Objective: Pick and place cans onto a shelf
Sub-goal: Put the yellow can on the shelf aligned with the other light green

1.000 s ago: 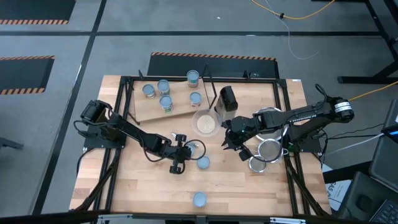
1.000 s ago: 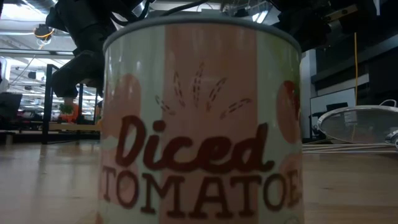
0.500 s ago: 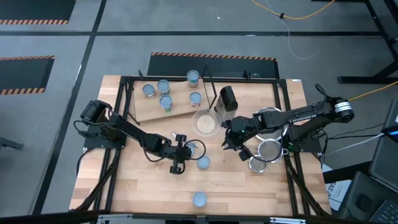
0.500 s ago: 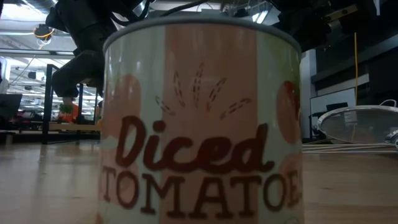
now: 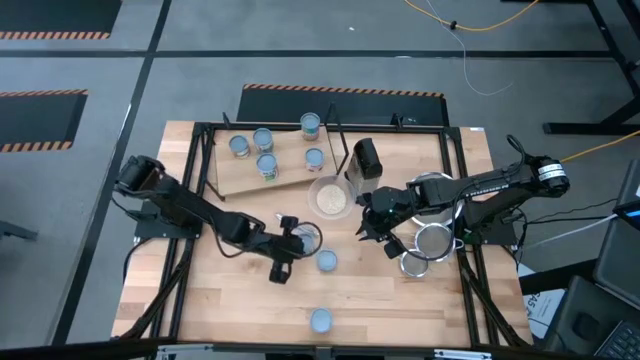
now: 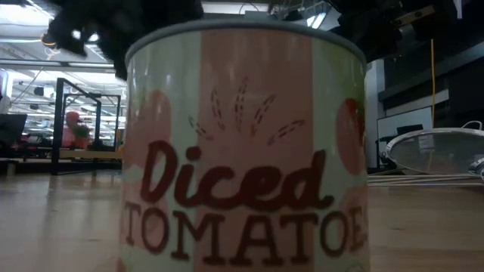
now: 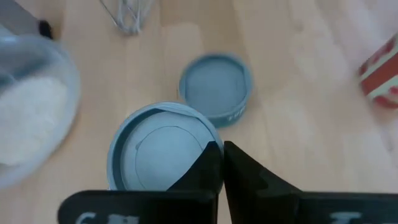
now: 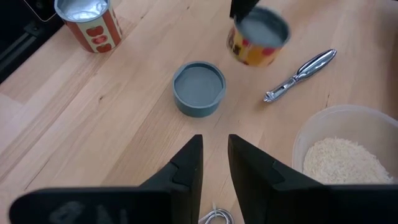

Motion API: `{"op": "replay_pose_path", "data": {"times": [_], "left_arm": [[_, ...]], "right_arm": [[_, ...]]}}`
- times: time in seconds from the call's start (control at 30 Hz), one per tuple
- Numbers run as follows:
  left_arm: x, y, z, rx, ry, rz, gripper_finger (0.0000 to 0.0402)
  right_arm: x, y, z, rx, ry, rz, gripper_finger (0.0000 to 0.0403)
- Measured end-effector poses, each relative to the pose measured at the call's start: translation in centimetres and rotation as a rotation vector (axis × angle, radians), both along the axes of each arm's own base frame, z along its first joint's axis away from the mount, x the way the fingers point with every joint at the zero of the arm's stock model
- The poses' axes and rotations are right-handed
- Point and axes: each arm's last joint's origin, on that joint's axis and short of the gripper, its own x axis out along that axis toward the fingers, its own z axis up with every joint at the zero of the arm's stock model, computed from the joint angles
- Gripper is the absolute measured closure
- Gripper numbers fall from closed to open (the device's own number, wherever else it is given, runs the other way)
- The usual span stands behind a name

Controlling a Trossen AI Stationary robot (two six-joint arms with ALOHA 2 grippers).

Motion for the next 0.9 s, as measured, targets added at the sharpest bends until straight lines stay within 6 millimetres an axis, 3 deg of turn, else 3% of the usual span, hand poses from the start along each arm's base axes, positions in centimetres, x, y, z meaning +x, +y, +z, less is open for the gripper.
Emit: {"op": "replay_pose_path", "data": {"times": [0.27, 0.53, 0.73, 0.9], "left_arm": [[-2.2, 0.9, 5.2, -0.039, -0.149, 0.014, 0.0398], [-7.0, 3.2, 10.0, 0.033, -0.230, 0.120, 0.0399], [-11.2, 5.1, 11.7, 0.120, -0.213, 0.212, 0.0395], [-14.3, 6.5, 12.0, 0.152, -0.156, 0.288, 0.0399]], "right_arm": [[0.0, 0.0, 0.0, 0.000, -0.002, 0.000, 0.0322], [0.0, 0.0, 0.0, 0.000, -0.003, 0.000, 0.0322], [0.0, 0.0, 0.0, 0.000, -0.003, 0.000, 0.0322], [0.0, 0.0, 0.0, 0.000, -0.003, 0.000, 0.0322]]}}
